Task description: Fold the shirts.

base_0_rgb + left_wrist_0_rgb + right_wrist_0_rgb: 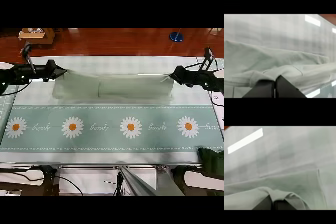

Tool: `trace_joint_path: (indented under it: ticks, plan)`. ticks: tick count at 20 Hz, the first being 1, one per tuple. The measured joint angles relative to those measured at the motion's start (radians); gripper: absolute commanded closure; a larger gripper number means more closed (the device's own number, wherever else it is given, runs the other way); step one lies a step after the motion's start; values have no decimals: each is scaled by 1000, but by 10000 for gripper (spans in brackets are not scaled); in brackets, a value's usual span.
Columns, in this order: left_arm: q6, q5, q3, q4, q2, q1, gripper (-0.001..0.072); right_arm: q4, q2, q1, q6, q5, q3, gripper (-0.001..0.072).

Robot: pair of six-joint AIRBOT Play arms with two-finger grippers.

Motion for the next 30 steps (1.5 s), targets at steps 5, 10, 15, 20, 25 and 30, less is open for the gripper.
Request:
trace_joint_path:
  ticks: [5,10,15,20,25,30]
  plan:
    - [-8,-3,61,-2,-118,-8,685,-2,-94,20,0,-85,16,681]
    - [-9,-3,75,-2,-175,-7,298,-6,-141,24,-26,-103,19,386]
    - [-19,-50,78,-2,-166,49,186,-64,-125,0,-56,-56,19,353]
    - [-23,-130,78,-1,-84,150,188,-211,-24,-102,-3,6,19,232]
    - [-26,-167,78,-1,-28,184,189,-180,-47,-224,64,140,19,189]
    - [-22,-184,78,-2,-15,167,244,29,-163,-220,9,232,19,190]
